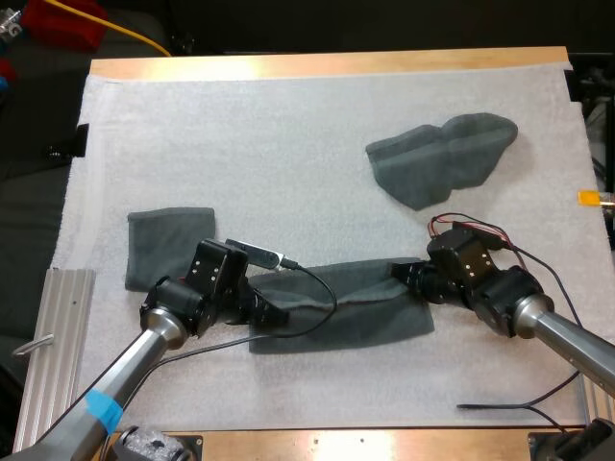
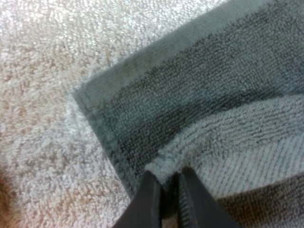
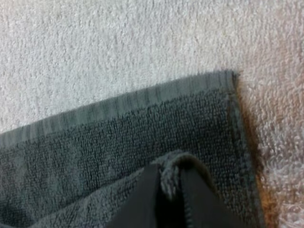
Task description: Pick towel from pile, fold and stack
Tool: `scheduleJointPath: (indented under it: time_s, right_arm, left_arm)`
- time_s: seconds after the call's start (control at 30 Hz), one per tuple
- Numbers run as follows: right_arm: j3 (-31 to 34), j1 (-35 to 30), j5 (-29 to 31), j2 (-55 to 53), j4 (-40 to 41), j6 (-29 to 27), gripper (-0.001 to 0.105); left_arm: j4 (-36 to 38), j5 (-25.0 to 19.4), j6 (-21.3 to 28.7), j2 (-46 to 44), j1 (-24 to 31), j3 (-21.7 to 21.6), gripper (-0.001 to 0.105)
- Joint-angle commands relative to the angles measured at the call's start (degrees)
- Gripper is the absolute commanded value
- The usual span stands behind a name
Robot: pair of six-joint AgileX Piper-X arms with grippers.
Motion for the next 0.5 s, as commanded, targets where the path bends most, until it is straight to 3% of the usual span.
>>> scheduleJointPath:
  time_s: [0.0,0.07,0.13,0.2,0.23,0.3,0.33,0.4,0.47]
  right_arm:
    - [-0.4,-0.3,0.6,0.2,0.0,-0.7,0.001]
    - [-0.4,-0.3,0.6,0.2,-0.6,-0.7,0.002]
    - [-0.4,-0.3,0.4,0.2,-1.4,-0.7,0.007]
    - [-0.4,-0.3,-0.1,0.2,-3.3,-0.7,0.019]
    - [-0.4,-0.3,-0.5,0.2,-3.6,-0.7,0.022]
    - [-0.4,-0.3,-2.6,0.2,-7.1,-0.7,0.044]
    - [-0.4,-0.3,-3.0,0.2,-8.2,-0.7,0.048]
    - [-0.4,-0.3,-4.0,0.2,-11.4,-0.7,0.065]
    - [-0.4,-0.3,-4.3,0.2,-12.4,-0.7,0.073]
  left_arm:
    - [0.2,-1.1,-0.4,-0.2,0.0,-0.5,0.004]
    - [0.2,-1.1,-0.2,-0.2,0.0,-0.5,0.013]
    - [0.1,-1.0,-0.2,-0.2,0.0,-0.5,0.034]
    - [-0.2,-0.3,-0.3,-0.2,0.0,-0.5,0.065]
    - [-0.2,0.0,-0.3,-0.2,0.0,-0.5,0.072]
    - [0.1,0.8,-0.3,-0.2,0.0,-0.9,0.069]
    - [0.1,1.3,-0.3,-0.2,0.0,-1.2,0.068]
    - [0.4,3.1,-0.2,-0.2,0.0,-2.4,0.066]
    - [1.3,3.3,-0.1,-0.3,0.0,-3.8,0.066]
